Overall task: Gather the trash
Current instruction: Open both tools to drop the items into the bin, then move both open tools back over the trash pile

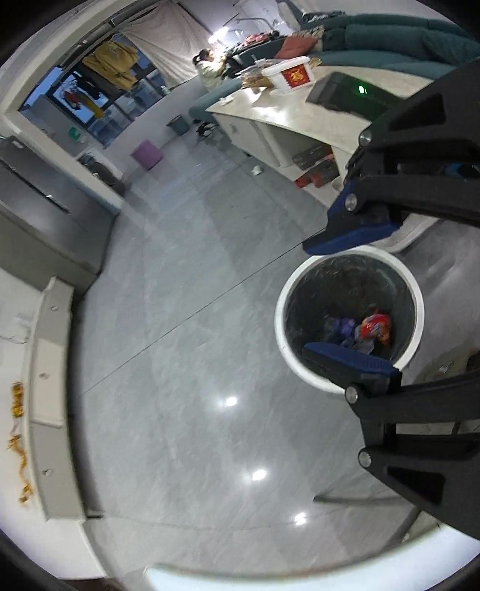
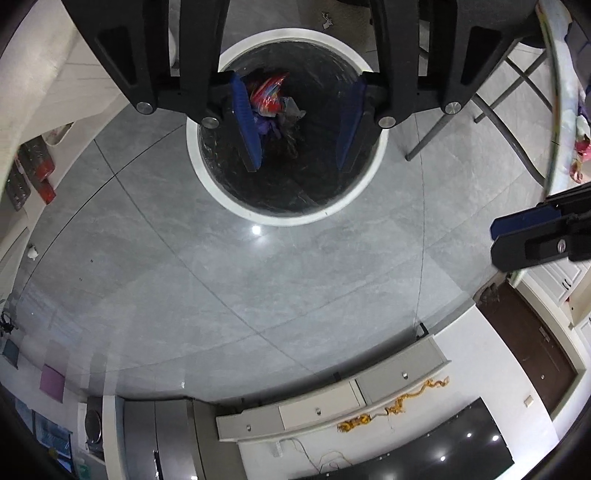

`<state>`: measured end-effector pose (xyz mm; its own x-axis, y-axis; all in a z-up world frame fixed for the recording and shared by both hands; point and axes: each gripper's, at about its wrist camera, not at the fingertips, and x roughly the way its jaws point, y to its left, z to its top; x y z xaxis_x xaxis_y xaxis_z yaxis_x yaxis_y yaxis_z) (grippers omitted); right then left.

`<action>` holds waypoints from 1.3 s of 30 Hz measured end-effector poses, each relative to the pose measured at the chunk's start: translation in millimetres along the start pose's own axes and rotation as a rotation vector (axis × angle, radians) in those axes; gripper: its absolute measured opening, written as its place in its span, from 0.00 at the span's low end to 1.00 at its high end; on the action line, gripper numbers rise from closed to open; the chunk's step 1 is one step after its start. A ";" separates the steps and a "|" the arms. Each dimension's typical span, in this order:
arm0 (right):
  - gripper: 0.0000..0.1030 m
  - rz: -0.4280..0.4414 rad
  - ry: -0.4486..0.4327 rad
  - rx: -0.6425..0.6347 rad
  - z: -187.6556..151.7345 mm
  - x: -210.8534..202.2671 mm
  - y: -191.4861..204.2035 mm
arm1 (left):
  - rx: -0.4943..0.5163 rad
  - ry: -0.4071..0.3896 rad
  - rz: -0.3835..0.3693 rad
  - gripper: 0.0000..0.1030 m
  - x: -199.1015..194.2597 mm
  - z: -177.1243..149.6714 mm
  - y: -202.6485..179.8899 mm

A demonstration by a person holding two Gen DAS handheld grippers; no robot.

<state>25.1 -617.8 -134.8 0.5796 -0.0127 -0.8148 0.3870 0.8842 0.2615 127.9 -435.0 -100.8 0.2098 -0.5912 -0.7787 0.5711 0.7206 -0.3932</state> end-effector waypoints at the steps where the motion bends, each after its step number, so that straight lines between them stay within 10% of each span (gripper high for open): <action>1: 0.43 0.001 -0.020 -0.004 2.1 -9.7 4.9 | 0.001 -0.028 0.009 0.46 -10.6 -0.7 1.2; 20: 0.55 0.178 -0.369 -0.261 22.5 -186.8 173.3 | -0.001 -0.390 0.234 0.46 -258.5 -77.0 101.6; 32: 0.60 0.326 -0.285 -0.466 10.2 -158.0 308.5 | -0.273 -0.415 0.375 0.46 -332.4 -174.4 259.4; 39: 0.60 0.420 -0.144 -0.591 -21.1 -112.6 384.6 | -0.418 -0.359 0.328 0.46 -321.3 -195.6 319.5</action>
<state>93.5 -266.4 46.6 0.6978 0.3568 -0.6211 -0.3155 0.9316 0.1807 87.7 56.1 -71.8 0.6149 -0.3481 -0.7076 0.0896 0.9223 -0.3759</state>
